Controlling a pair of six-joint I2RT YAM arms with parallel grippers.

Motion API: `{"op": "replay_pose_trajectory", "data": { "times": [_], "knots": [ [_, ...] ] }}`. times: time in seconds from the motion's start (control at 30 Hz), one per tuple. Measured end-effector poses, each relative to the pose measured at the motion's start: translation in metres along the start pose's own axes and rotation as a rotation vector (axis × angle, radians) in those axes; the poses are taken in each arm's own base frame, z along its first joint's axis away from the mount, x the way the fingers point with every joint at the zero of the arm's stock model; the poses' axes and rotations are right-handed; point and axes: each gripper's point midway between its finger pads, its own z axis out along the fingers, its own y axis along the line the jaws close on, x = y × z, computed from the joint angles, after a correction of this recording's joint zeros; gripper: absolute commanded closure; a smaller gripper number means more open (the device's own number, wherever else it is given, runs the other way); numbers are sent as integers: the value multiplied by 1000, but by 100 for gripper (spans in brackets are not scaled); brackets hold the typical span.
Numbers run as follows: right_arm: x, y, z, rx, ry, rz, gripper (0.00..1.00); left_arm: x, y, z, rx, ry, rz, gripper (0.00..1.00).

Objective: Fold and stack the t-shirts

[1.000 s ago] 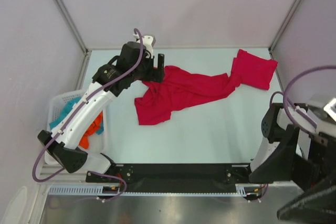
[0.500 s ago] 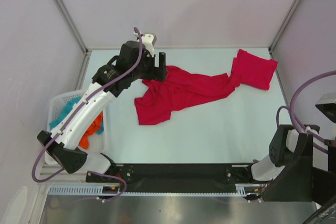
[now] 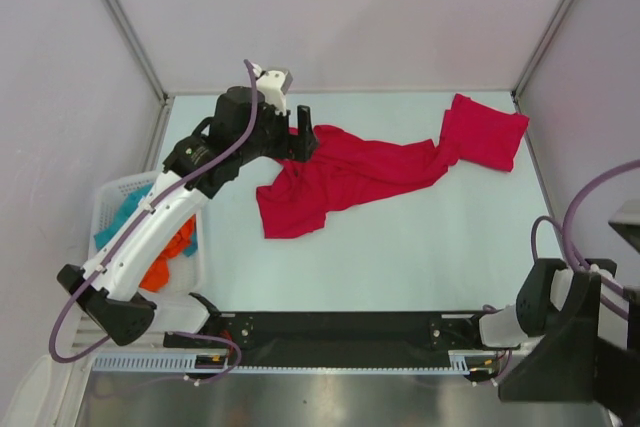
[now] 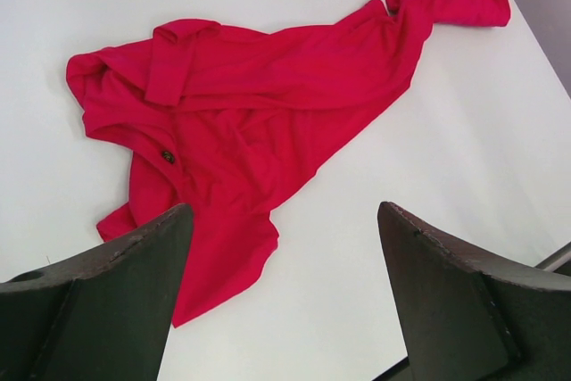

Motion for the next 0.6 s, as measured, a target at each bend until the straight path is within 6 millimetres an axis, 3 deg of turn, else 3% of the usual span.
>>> {"op": "replay_pose_trajectory", "data": {
  "times": [0.1,0.23,0.6],
  "knots": [
    [-30,-3,2,11,-11,76,0,-2,0,0,2,-6,-1,10],
    [-50,-12,2,16,-17,103,0,-2,-1,1,5,-9,-2,10],
    [-34,-12,2,17,-12,21,0,1,-1,10,2,7,-1,10]
  ]
}}
